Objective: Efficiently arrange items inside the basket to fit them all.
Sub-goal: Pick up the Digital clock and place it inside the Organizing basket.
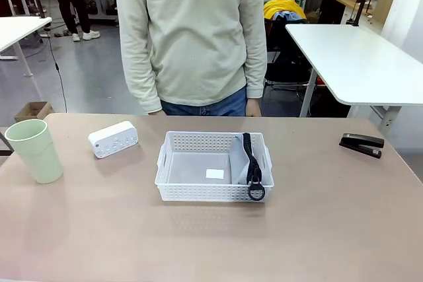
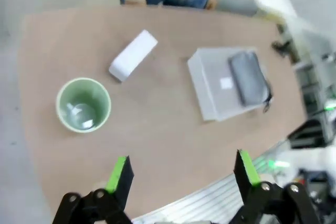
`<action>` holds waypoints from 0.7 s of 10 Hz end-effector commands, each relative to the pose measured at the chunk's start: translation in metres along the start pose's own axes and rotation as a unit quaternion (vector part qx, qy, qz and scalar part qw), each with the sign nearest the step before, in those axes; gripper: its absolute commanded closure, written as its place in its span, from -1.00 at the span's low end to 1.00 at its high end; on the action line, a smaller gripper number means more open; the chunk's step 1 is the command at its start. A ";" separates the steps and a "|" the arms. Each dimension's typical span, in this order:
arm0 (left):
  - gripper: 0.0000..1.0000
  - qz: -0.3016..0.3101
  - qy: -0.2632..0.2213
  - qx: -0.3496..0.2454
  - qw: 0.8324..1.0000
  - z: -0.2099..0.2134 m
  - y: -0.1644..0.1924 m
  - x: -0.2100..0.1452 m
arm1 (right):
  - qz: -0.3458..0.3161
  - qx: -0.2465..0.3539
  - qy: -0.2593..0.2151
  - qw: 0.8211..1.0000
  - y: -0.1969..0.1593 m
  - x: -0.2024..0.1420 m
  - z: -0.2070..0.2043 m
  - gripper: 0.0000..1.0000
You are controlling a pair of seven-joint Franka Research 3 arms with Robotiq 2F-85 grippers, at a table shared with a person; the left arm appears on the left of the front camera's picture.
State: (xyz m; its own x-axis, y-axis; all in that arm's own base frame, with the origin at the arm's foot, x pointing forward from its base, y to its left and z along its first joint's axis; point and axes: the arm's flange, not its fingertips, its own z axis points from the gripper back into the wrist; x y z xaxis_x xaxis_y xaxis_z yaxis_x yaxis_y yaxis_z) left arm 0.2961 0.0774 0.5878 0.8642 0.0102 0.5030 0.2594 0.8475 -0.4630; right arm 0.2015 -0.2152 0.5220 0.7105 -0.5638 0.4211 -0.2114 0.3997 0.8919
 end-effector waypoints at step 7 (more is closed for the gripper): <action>-1.00 -0.111 0.091 0.152 0.978 -0.098 -0.093 0.021 | 0.014 0.008 -0.005 1.000 0.001 0.003 0.000 -1.00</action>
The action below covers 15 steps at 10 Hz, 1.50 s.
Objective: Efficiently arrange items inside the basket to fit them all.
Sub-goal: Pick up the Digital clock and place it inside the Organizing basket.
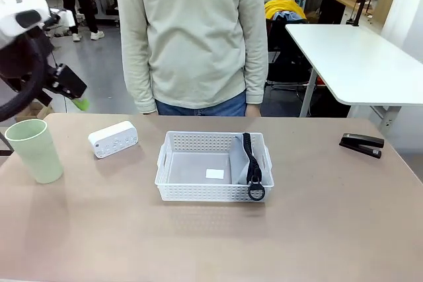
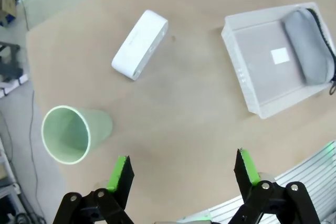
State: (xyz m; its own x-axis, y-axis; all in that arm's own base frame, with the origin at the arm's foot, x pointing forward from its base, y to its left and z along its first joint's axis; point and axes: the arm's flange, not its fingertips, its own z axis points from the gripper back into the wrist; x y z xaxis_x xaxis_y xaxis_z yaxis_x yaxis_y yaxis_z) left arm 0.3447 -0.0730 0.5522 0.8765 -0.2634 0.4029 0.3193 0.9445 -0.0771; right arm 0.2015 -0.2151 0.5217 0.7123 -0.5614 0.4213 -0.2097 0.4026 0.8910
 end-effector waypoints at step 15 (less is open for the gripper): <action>-1.00 0.182 0.188 0.069 0.963 -0.146 0.028 0.132 | 0.014 0.010 -0.007 1.000 0.001 0.003 0.000 -1.00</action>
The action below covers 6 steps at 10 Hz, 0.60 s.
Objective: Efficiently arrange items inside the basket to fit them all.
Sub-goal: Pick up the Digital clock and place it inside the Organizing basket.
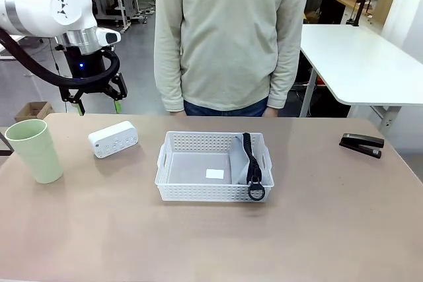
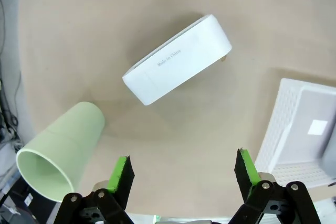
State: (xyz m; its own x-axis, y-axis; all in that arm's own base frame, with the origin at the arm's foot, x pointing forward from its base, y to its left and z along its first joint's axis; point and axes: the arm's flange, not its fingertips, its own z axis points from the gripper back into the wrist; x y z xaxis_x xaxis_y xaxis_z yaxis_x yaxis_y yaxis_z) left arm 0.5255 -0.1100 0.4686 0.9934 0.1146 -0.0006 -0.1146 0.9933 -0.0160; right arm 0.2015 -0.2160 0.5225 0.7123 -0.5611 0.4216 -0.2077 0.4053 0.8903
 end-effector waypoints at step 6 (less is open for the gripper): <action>-1.00 -0.315 -0.005 0.010 0.949 -0.009 -0.002 0.029 | 0.014 0.011 -0.007 1.000 0.001 0.003 0.000 -1.00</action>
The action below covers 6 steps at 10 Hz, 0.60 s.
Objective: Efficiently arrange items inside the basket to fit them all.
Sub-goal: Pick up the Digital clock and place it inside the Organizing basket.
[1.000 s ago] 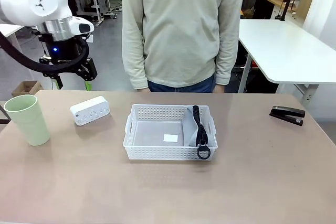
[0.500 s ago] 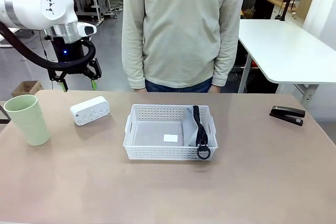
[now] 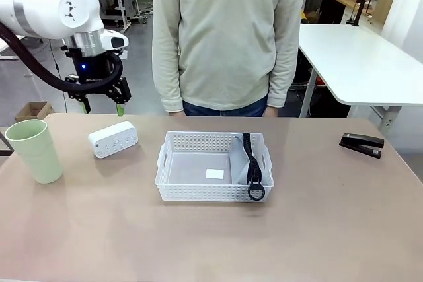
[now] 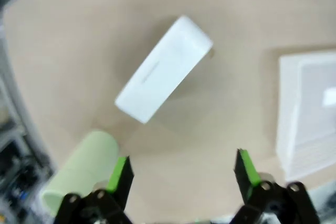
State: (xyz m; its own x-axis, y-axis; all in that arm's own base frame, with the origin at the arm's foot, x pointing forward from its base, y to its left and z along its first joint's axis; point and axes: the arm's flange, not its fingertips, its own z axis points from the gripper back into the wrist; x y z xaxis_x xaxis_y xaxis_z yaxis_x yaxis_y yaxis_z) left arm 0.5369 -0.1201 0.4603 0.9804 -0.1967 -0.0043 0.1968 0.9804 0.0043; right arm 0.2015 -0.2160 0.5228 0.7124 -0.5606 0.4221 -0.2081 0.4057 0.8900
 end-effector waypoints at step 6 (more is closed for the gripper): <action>-1.00 -0.507 0.020 -0.018 0.862 -0.014 0.052 0.022 | 0.013 0.011 -0.007 1.000 0.000 0.002 0.000 -1.00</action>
State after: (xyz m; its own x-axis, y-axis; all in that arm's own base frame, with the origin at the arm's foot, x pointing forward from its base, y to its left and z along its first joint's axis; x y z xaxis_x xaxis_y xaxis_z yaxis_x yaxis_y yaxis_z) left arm 0.5653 -0.0816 0.4401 0.4015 -0.9153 -0.0330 0.9150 0.4024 -0.0294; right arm 0.2016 -0.2161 0.5231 0.7125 -0.5603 0.4224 -0.2080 0.4062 0.8898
